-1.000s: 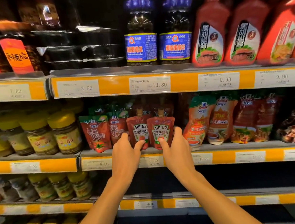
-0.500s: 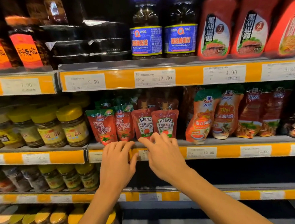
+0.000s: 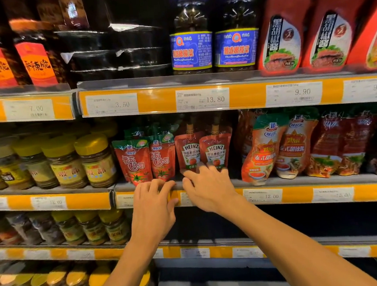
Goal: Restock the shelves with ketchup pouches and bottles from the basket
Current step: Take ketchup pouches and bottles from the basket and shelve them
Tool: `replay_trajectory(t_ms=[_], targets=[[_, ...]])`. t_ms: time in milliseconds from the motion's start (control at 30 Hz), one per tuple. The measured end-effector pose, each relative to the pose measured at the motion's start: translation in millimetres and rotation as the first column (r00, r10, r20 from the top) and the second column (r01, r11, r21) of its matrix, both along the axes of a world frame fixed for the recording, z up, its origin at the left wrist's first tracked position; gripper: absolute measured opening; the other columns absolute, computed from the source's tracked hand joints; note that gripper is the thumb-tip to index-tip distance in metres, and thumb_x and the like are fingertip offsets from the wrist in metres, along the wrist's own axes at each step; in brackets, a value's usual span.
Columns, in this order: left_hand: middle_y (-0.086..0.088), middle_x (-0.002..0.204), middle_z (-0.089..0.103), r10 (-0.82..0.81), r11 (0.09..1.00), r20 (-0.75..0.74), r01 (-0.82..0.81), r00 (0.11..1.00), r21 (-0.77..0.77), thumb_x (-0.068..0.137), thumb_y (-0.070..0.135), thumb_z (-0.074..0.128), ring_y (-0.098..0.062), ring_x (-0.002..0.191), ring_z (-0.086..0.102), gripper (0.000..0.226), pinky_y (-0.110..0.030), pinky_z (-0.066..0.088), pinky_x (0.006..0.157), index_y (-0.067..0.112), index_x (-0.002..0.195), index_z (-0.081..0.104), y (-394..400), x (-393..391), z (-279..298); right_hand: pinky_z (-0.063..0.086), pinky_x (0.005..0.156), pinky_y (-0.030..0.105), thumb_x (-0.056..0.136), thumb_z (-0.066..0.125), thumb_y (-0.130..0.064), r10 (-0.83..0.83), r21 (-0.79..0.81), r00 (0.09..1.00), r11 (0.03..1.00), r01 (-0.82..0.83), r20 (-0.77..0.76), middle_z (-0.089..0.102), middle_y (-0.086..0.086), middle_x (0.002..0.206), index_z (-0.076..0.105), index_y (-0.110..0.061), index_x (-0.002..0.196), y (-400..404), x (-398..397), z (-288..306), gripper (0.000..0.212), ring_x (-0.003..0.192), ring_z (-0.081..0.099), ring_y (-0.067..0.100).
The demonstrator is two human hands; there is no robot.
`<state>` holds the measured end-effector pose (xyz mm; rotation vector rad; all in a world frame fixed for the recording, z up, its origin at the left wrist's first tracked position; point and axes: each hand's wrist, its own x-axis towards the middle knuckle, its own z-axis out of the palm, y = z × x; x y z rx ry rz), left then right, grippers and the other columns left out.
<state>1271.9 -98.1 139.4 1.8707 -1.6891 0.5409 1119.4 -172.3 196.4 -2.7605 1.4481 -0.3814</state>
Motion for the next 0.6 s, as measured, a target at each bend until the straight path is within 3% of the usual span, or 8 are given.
replay_trajectory(t_ms=[133, 600], targets=[[0.000, 0.111, 0.060, 0.010, 1.000, -0.005, -0.010, 1.000, 0.003, 0.081, 0.033, 0.077, -0.023, 0.105, 0.051, 0.040, -0.044, 0.046, 0.095, 0.023, 0.118, 0.065, -0.3, -1.0, -1.4, 0.034, 0.104, 0.061, 0.103, 0.028, -0.044, -0.018, 0.011, 1.000, 1.000, 0.018, 0.002, 0.041, 0.009, 0.153, 0.044, -0.038, 0.146, -7.6, 3.5, 3.8, 0.046, 0.139, 0.036, 0.034], [0.002, 0.111, 0.059, 0.003, 1.000, -0.022, -0.003, 1.000, 0.004, 0.081, 0.033, 0.077, -0.022, 0.102, 0.049, 0.040, -0.041, 0.044, 0.091, 0.024, 0.117, 0.065, 0.2, -0.6, -1.2, 0.022, 0.111, 0.060, 0.101, 0.031, -0.044, -0.009, 0.046, 0.999, 0.999, 0.007, 0.034, 0.041, 0.002, 0.147, 0.045, -0.041, 0.144, -32.2, 9.7, -2.0, 0.046, 0.136, 0.032, 0.026]])
